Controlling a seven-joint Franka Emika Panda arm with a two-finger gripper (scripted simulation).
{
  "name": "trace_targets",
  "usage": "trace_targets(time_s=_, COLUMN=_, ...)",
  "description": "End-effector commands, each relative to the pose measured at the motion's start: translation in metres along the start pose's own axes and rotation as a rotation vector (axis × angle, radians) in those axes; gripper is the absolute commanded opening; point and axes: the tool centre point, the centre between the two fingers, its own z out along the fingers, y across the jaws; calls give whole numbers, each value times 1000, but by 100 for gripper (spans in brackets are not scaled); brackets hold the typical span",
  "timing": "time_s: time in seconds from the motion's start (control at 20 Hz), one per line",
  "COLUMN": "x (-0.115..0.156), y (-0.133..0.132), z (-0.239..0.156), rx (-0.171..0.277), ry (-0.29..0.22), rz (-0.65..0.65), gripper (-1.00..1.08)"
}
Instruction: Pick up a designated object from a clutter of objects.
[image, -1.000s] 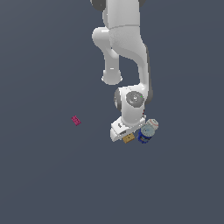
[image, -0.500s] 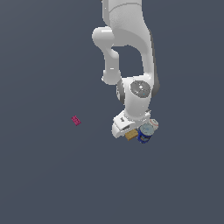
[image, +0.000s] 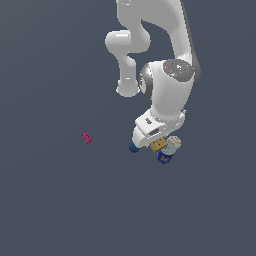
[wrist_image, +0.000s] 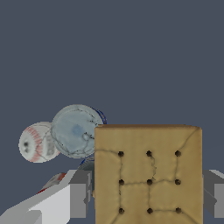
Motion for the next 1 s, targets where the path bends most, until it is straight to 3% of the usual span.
trace_targets(time_s=0.0, x=5, y=-2, z=-27, rx=1, ry=0, rz=0, gripper=-100)
trace_targets(time_s=0.55, x=29, y=-9, z=-136, rx=3, ry=-3, rz=-1, gripper=-100)
trace_targets(time_s=0.95, x=42, y=-12, z=-187, rx=3, ry=-4, rz=0, gripper=-100)
